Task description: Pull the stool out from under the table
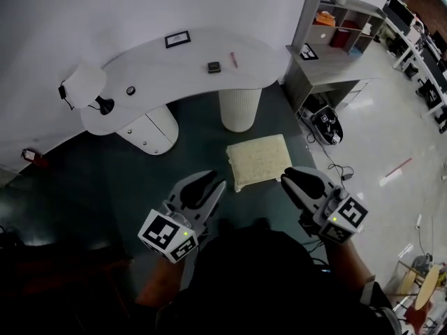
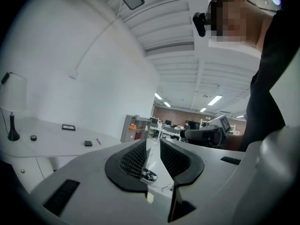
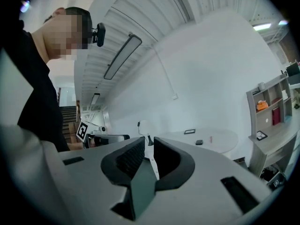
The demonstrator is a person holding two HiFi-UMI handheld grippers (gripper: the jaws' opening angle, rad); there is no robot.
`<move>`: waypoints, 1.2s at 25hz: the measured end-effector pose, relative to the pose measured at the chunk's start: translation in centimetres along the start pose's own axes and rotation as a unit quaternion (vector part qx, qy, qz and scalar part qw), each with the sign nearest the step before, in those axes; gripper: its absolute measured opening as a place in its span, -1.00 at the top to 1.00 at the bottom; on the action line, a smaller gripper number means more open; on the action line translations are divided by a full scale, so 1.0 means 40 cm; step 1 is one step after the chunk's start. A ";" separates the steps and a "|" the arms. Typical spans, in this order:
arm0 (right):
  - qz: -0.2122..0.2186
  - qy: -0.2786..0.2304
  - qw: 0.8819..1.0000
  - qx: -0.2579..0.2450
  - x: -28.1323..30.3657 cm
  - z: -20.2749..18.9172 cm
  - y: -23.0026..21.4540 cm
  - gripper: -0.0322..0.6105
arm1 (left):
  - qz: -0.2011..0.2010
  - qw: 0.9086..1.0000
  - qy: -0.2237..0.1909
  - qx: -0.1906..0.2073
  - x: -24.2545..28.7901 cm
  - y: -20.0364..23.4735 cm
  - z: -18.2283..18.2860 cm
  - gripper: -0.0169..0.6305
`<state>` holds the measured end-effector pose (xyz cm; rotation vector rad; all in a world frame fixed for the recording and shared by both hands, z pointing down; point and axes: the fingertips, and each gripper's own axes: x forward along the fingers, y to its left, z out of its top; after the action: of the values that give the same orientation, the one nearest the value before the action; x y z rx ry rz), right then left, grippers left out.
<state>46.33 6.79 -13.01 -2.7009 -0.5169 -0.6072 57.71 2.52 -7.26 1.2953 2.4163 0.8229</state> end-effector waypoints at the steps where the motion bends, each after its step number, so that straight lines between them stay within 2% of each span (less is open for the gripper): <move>1: -0.005 0.002 1.000 -0.003 -0.015 0.007 -0.009 0.71 | 0.006 1.000 -0.002 -0.001 0.002 -0.007 0.004 0.65; 5: -0.015 0.002 1.000 -0.013 -0.047 0.031 -0.038 0.74 | 0.017 1.000 -0.014 -0.005 0.008 -0.042 0.021 0.74; 10: -0.014 -0.023 1.000 0.009 -0.056 0.074 -0.045 0.78 | 0.037 0.999 -0.017 0.018 0.023 -0.064 0.030 0.78; 16: 0.000 -0.035 0.999 -0.002 -0.084 0.099 -0.039 0.84 | 0.051 0.998 -0.021 0.035 0.044 -0.089 0.042 0.82; 24: -0.008 -0.012 0.999 -0.044 -0.146 0.074 -0.043 0.85 | 0.049 0.997 -0.019 0.048 0.066 -0.140 0.058 0.84; 30: -0.012 -0.008 0.999 -0.042 -0.154 0.059 -0.053 0.85 | 0.049 0.998 -0.017 0.047 0.073 -0.138 0.054 0.85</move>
<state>41.08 7.87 -17.39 -2.7838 -0.5412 -0.6281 53.44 3.27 -12.25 1.4617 2.4076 0.7147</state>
